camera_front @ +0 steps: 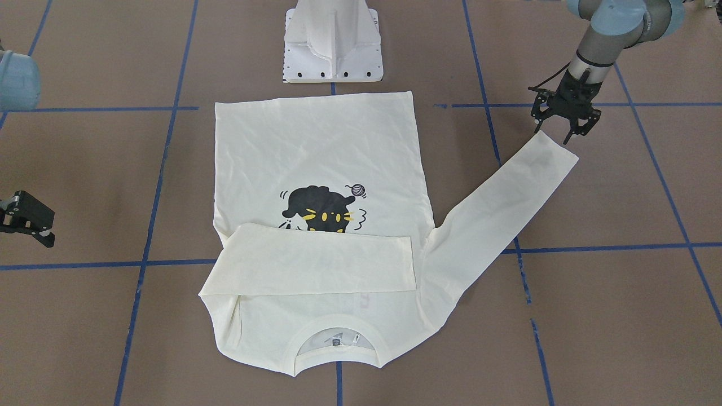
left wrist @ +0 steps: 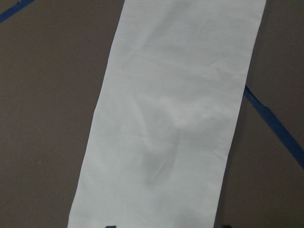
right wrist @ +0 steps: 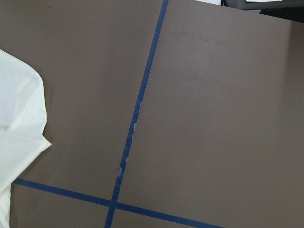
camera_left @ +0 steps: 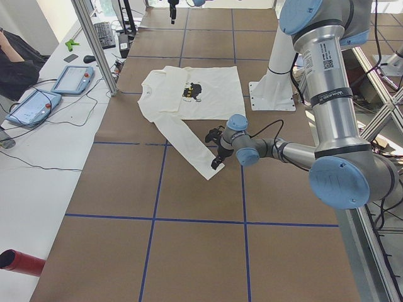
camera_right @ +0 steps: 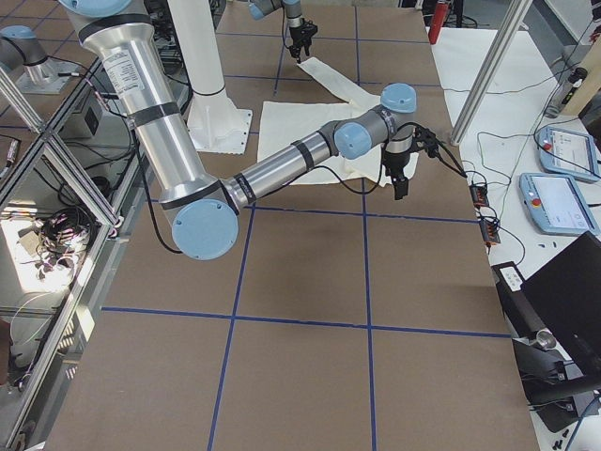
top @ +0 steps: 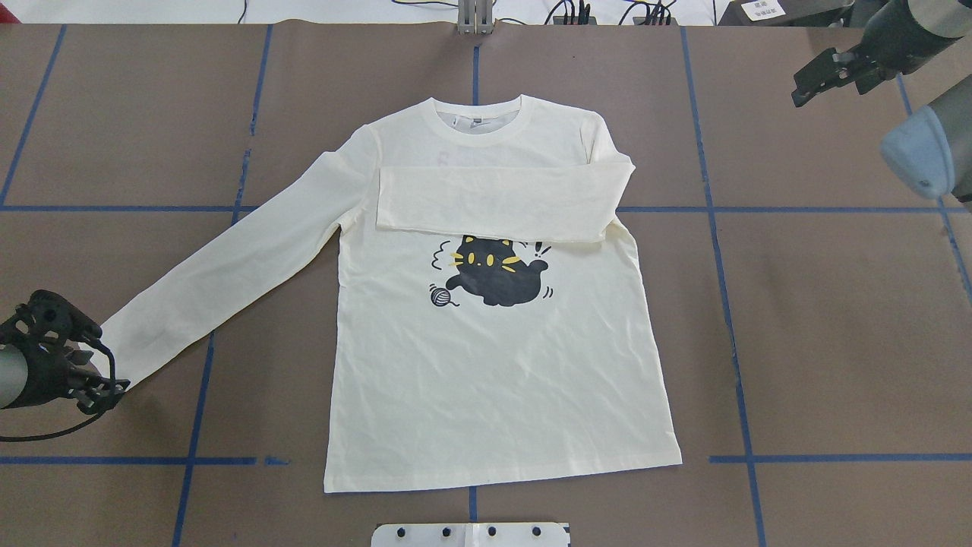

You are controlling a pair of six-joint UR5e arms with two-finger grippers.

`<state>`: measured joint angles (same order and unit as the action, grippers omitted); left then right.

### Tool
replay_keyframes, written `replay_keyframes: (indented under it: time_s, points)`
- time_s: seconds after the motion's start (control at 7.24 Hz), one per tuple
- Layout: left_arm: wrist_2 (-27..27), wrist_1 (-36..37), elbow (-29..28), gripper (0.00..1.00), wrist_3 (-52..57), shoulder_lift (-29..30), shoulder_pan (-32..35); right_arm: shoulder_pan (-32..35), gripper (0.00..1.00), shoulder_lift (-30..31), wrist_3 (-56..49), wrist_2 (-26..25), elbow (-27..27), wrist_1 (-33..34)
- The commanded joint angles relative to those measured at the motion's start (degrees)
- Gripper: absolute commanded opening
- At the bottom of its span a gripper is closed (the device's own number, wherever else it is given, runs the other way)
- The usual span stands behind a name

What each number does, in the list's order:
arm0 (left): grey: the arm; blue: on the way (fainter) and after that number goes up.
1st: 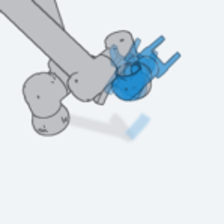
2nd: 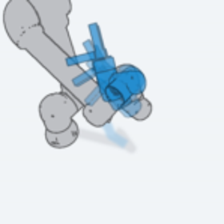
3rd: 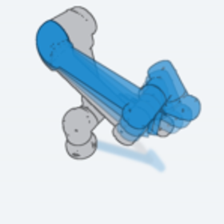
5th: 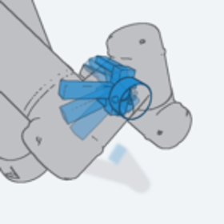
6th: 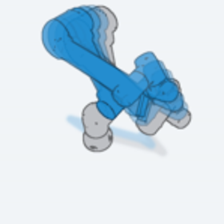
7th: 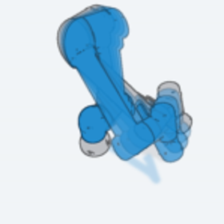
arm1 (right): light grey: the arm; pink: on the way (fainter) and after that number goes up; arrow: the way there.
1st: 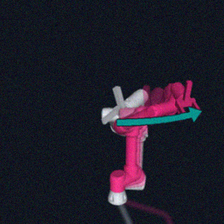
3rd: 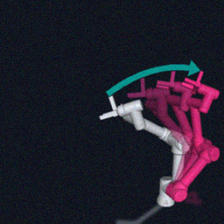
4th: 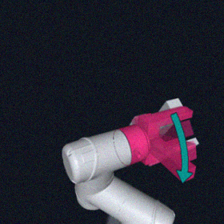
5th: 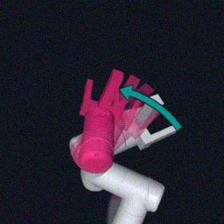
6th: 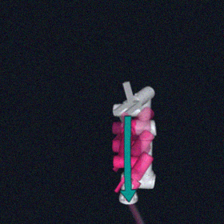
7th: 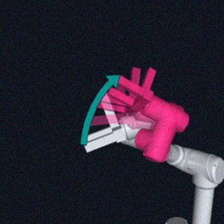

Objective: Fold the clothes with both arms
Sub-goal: 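Lower the left gripper onto the cuff of the sleeve nearest it and grasp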

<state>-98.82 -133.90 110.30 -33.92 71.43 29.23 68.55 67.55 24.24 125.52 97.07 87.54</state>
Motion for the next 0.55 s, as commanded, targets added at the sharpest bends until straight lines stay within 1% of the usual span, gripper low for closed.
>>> replay_keyframes:
  time_s: [0.0,0.14,0.28,0.41]
  points:
    - [0.6,0.0,-0.4,0.71,0.0,-0.1,-1.8,0.0,1.0,0.5,0.0,0.0,0.2,0.0]
    - [0.6,0.0,-0.6,0.65,0.0,-0.1,-1.9,0.0,1.0,0.6,0.0,0.0,0.2,0.0]
    - [0.7,0.0,-0.7,0.55,0.0,-0.1,-2.0,0.0,1.0,0.6,0.0,0.0,0.2,0.0]
    - [0.9,0.0,-0.8,0.38,0.0,-0.1,-2.0,-0.1,1.0,0.6,0.0,0.0,0.3,0.0]
